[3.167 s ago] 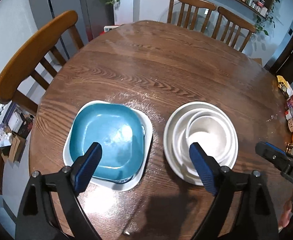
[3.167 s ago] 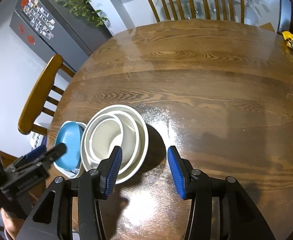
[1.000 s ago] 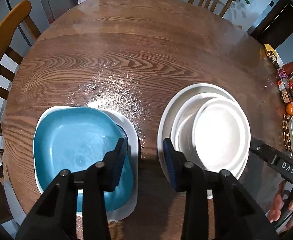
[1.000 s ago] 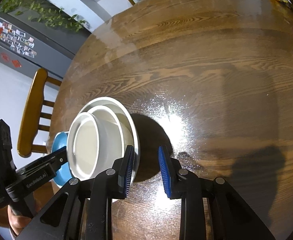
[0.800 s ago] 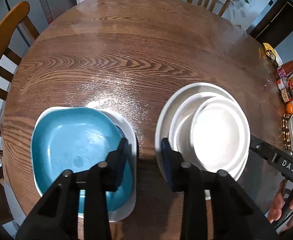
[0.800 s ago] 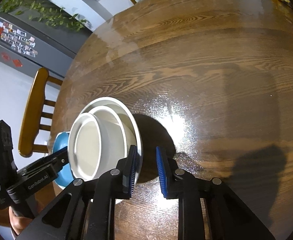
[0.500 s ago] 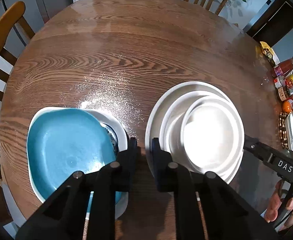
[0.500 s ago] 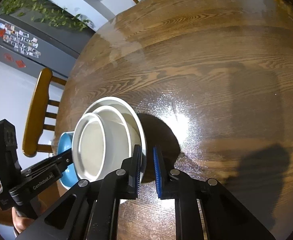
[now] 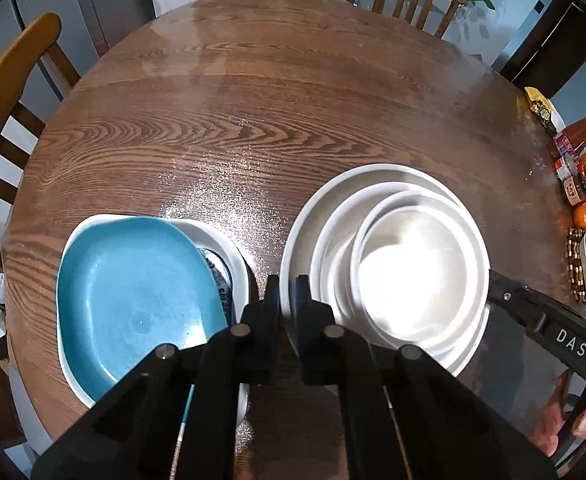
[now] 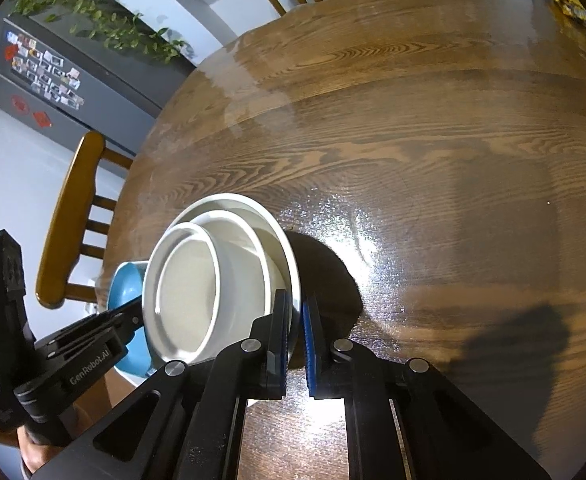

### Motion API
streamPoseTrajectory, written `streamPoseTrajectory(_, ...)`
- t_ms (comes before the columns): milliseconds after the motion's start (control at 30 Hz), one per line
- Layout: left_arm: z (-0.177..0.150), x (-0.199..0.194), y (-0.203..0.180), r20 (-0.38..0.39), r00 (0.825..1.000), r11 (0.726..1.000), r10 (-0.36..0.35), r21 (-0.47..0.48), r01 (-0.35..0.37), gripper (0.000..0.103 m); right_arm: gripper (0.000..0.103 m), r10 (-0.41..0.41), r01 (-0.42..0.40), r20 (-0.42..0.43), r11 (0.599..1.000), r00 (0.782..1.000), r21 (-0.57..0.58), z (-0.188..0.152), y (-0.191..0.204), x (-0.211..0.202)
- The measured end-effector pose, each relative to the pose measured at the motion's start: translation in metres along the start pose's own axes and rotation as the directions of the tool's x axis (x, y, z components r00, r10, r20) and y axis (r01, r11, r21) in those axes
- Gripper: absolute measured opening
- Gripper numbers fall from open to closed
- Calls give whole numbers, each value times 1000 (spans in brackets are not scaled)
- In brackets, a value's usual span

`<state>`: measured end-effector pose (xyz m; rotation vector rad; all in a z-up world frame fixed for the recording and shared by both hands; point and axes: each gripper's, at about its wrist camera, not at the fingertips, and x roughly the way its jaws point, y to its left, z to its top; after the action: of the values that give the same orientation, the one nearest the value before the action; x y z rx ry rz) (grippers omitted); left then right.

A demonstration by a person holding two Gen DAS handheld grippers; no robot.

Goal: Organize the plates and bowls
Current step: 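Lift the nested white bowl stack and carry it over the teal dish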

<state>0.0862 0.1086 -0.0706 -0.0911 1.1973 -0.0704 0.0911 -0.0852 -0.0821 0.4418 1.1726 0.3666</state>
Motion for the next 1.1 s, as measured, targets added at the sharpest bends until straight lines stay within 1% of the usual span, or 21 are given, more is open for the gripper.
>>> streamPoseTrajectory(367, -5, -1, -2, 39, 999, 1000, 25, 5, -25, 3, 10, 6, -6, 9, 1000, 1000, 3, -2, -1, 0)
streamPoseTrajectory(700, -8, -2, -7, 66, 997, 999, 48, 9, -49, 3, 10, -15, 16, 15, 1000, 1000, -7, -2, 0, 0)
streamPoseTrajectory(800, -8, -2, -7, 67, 997, 999, 49, 5, -50, 2, 10, -27, 28, 17, 1000, 999, -15, -3, 3, 0)
streamPoseTrajectory(1100, -15, -7, -7, 76, 996, 998, 55, -5, -55, 2, 10, -23, 23, 16, 1000, 1000, -18, -6, 3, -3)
